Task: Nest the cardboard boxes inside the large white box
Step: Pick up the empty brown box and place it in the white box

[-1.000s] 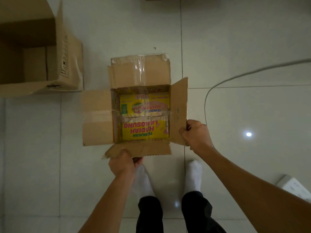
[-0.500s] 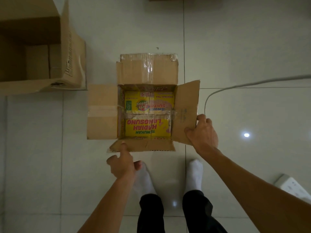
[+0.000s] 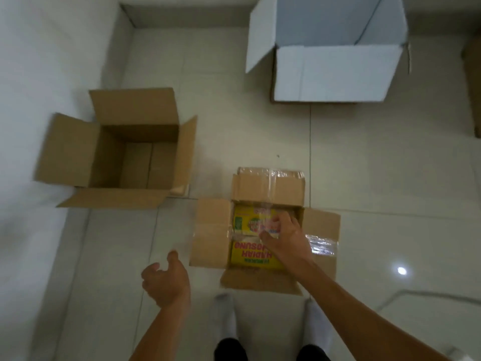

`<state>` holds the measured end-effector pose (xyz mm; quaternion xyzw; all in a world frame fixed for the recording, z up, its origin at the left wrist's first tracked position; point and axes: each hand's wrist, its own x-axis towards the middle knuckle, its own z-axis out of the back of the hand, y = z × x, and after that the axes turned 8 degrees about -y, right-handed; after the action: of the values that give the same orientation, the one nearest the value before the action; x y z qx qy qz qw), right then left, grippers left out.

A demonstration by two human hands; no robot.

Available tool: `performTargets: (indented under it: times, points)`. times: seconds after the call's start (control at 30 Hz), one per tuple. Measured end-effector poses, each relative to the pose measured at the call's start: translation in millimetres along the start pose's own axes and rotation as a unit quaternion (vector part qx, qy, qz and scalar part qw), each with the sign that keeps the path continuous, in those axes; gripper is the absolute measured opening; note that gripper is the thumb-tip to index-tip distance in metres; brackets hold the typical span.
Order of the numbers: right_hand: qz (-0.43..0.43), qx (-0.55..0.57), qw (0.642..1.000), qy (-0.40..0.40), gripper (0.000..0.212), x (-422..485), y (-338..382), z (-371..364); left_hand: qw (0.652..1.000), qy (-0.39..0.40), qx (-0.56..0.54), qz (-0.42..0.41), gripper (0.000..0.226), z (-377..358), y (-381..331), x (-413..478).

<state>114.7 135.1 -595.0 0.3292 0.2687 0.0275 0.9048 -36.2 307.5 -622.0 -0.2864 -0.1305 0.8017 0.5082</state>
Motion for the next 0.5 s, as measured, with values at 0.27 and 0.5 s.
performTargets:
  times: [0.27, 0.5]
  points:
    - [-0.015, 0.067, 0.995, 0.076, 0.038, 61, 127, -53, 0.991, 0.001, -0.04, -0.127, 0.051, 5, -112, 130]
    - [-0.039, 0.023, 0.999, 0.018, 0.059, 121, 196, -138, 0.973, 0.042, 0.021, -0.225, 0.051, -7, -168, 257]
